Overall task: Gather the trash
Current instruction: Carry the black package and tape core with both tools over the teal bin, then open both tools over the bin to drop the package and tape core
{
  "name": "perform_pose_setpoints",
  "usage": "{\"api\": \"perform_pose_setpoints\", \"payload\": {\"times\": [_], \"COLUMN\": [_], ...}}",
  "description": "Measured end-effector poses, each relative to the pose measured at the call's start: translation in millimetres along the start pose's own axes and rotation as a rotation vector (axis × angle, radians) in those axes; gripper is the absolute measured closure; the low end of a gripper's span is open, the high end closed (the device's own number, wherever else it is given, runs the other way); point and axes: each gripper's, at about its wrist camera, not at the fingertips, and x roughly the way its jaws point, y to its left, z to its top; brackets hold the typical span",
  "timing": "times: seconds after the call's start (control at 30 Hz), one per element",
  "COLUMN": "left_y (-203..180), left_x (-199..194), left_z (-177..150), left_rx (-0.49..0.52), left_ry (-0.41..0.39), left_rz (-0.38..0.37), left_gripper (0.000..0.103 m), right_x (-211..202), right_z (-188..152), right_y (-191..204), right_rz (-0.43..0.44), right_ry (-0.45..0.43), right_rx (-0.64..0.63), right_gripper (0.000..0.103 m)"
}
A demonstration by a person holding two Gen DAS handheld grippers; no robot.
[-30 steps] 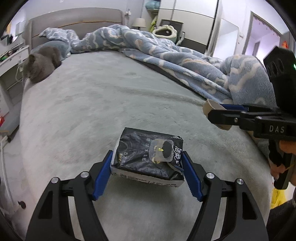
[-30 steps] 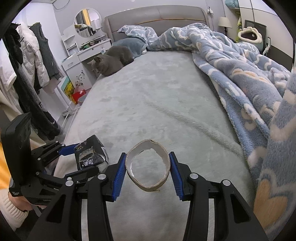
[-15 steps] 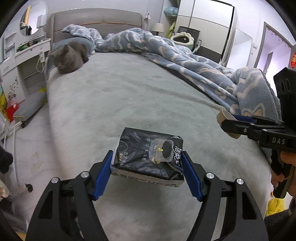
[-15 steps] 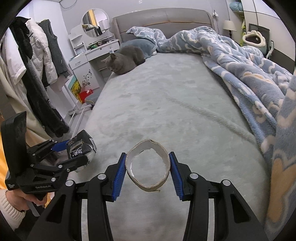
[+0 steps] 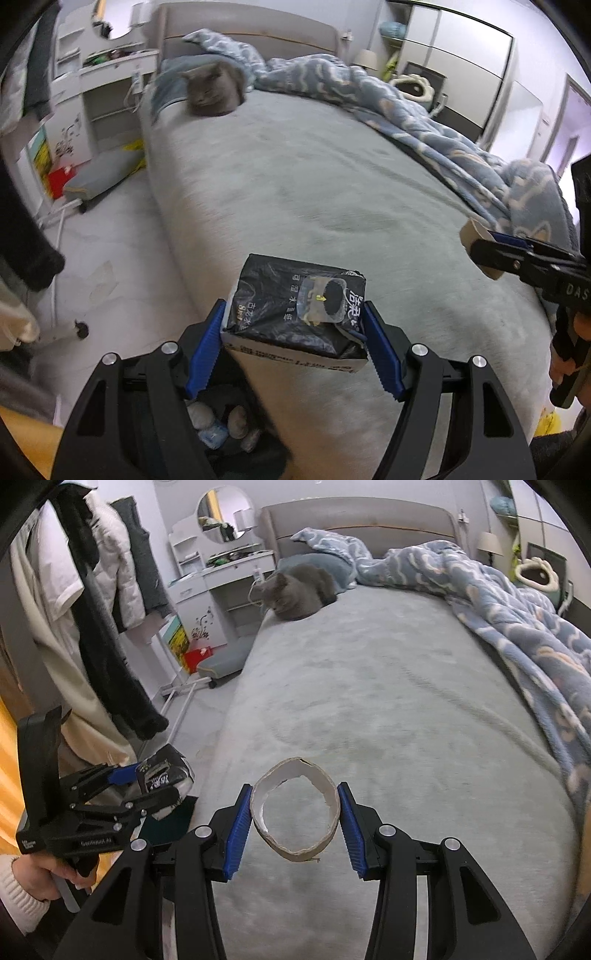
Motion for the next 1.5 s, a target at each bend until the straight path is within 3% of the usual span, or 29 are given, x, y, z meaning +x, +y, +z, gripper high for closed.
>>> {"api": "perform_pose_setpoints", "payload": {"times": [0.3,0.57,1.2,1.5], "left_y": [49,88,151,166], "left_x": [-1,6,27,26], "left_z": [-10,-30,-81,-98], "left_rx": [-0.047,-0.094,-0.217,-0.291], "left_ry": [0.031,0.107,0.362,0.417], "left_rz": [0.065,0.091,0.081,0.005], "left_gripper": [0.029,0.029,0.029,0.028], "right_x": [29,53,112,132], "right_z": [2,8,-3,-7], "right_y": [50,90,163,182], "right_rz": [0.037,0.073,0.123,0.128], "right_ry": [0.041,0.066,0.168,0.2], "right_rx": [-0.07,-0.113,-0.2,-0.222], "right_gripper": [0.057,0.057,0.057,0.057]}}
